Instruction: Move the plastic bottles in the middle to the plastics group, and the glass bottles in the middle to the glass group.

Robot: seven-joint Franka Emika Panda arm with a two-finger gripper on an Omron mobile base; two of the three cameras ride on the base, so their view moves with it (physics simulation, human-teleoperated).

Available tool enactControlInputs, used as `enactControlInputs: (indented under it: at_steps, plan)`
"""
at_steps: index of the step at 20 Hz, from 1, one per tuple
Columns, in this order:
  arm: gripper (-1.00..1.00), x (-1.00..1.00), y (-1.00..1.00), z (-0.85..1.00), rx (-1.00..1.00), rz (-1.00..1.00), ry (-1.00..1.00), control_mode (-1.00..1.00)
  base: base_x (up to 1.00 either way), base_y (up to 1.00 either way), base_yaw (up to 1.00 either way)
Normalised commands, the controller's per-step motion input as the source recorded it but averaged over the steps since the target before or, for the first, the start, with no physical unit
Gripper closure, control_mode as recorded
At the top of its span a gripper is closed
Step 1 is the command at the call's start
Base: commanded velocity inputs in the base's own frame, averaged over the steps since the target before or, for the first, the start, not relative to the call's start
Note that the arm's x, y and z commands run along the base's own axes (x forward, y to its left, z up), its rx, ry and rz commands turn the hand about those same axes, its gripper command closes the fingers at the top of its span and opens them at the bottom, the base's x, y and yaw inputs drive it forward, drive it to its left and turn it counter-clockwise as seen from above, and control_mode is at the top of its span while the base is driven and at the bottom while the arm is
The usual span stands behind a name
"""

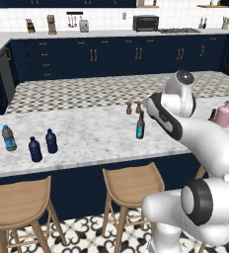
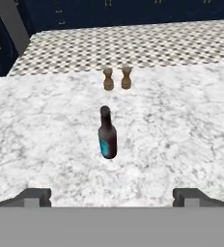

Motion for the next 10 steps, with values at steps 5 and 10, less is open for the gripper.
enactControlInputs:
  at_steps: [5, 10]
  plan:
    - [-1.00, 0.34, 0.31, -0.07, -0.16, -0.01, 0.04, -1.00, 0.00, 0.00, 0.00]
    - [-1.00, 0.04, 0.00, -0.26, -0.05, 0.00, 0.05, -1.00, 0.00, 0.00, 0.00]
